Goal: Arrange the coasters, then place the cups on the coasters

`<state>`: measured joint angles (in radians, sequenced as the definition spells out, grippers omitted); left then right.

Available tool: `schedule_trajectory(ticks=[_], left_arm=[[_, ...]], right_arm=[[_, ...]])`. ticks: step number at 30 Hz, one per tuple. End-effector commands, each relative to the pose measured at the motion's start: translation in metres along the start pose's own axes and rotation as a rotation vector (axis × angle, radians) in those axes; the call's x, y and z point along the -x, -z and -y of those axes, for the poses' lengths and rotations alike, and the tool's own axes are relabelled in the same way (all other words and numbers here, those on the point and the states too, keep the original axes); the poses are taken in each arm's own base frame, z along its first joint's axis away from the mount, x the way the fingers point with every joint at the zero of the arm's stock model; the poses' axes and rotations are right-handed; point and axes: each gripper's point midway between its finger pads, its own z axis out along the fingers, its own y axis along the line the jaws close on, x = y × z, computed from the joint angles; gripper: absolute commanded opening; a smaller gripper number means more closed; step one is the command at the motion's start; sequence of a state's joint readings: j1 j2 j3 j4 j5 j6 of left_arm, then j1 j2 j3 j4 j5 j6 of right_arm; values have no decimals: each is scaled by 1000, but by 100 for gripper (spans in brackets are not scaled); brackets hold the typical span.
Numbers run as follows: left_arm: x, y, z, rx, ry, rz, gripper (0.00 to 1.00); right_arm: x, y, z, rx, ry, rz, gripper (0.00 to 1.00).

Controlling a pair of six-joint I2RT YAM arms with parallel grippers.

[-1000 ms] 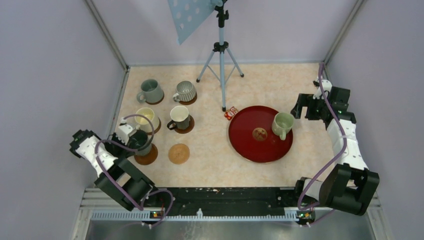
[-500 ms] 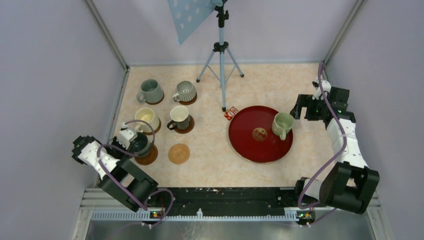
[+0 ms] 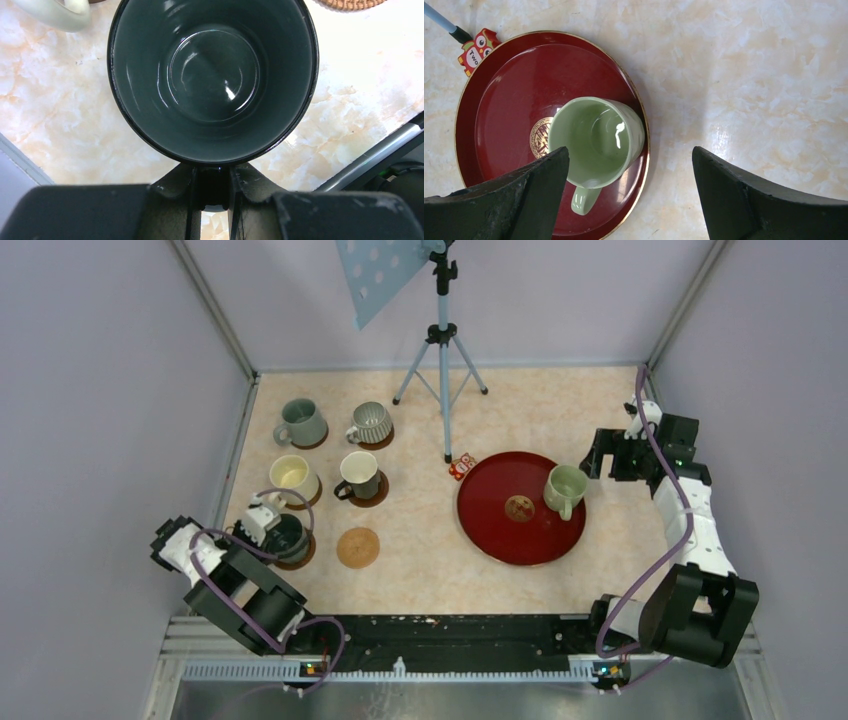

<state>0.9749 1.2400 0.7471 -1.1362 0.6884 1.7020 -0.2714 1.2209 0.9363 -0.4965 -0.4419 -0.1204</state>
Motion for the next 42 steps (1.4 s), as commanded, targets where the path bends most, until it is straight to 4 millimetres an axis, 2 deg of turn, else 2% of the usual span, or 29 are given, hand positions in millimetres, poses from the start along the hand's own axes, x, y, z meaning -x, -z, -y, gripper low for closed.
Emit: schedule_trajectory(ticks=[1, 4, 6, 14, 20, 25, 26, 37, 42], left_arm=[[12, -2, -9, 33, -34, 72, 0], [10, -3, -8, 29, -35, 70, 5], [9, -4, -7, 26, -35, 65, 12], [4, -5, -4, -7, -19, 51, 32], [3, -2, -7, -21, 9, 36, 57], [8, 7, -7, -24, -10, 23, 95], [9, 9, -8, -17, -18, 18, 98], [19, 29, 2, -45, -43, -14, 99], [43, 46, -1, -11, -68, 30, 99]], right_arm=[[17, 3, -1, 11, 23, 40, 91], [18, 3, 0, 9, 24, 43, 91], [17, 3, 0, 8, 22, 42, 91], [17, 3, 0, 10, 22, 40, 91], [17, 3, 0, 8, 21, 41, 91], [17, 4, 0, 9, 23, 41, 91], [18, 4, -1, 10, 24, 42, 91], [17, 4, -2, 17, 24, 39, 91], [17, 5, -4, 24, 23, 42, 91]])
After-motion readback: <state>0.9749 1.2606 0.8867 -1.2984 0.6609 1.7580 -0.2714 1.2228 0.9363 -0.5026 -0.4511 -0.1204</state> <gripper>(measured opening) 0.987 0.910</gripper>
